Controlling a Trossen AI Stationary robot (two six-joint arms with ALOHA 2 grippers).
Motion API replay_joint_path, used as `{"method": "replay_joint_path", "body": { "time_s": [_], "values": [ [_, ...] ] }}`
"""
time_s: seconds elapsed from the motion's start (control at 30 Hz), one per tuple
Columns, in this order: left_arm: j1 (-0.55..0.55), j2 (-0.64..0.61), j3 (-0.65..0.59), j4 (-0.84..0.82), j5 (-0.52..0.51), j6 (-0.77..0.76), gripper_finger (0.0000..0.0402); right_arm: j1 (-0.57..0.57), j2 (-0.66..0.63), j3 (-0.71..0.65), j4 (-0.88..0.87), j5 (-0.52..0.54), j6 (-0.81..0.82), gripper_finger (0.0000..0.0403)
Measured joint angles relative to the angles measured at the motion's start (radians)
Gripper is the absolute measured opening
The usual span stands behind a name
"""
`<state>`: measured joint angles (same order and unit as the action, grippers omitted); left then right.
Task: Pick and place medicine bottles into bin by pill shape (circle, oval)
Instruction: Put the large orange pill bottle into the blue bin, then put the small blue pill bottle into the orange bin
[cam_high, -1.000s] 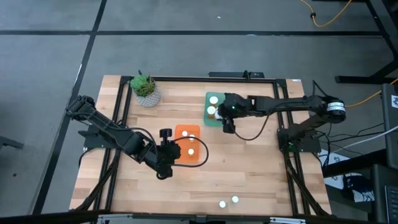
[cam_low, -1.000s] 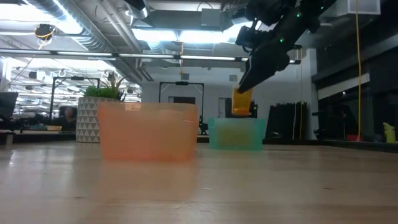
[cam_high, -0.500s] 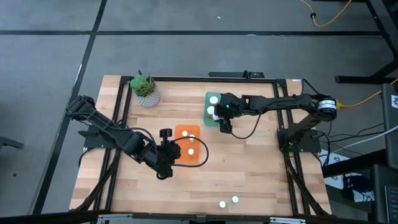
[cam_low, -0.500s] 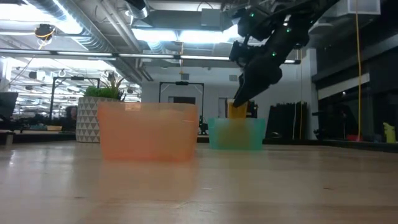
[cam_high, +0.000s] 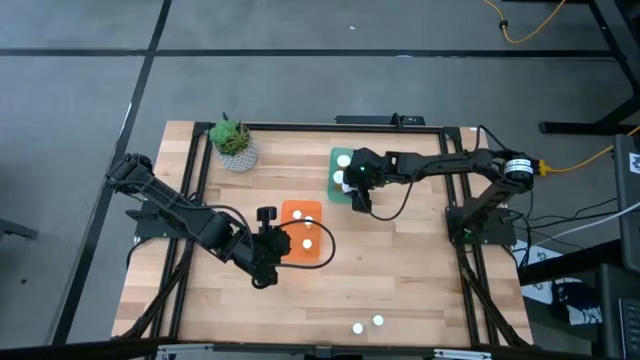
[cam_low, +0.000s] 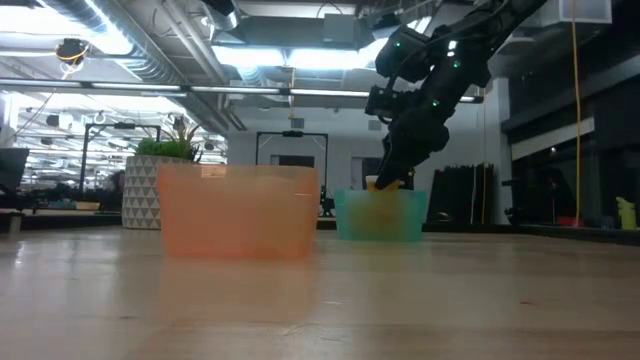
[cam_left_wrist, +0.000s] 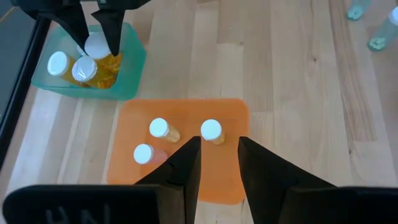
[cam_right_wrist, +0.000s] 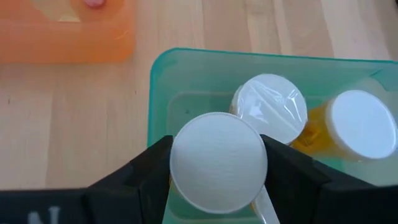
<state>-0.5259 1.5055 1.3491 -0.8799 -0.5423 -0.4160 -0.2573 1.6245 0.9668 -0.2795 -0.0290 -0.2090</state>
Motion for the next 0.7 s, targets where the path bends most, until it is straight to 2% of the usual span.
{"method": "replay_joint_path", "body": {
  "time_s": [0.27,0.53,0.7],
  "values": [
    [0.000,0.000,0.000,0.000,0.000,0.000,0.0099,0.000,0.000,0.000,0.000,-0.001,0.021,0.0251],
    [0.000,0.000,-0.001,0.000,0.000,0.000,0.0099,0.000,-0.004,0.000,-0.002,0.000,-0.005,0.0256],
    [0.000,0.000,-0.001,0.000,0.000,0.000,0.0099,0.000,-0.076,0.000,-0.029,0.001,0.019,0.0256]
  ]
}}
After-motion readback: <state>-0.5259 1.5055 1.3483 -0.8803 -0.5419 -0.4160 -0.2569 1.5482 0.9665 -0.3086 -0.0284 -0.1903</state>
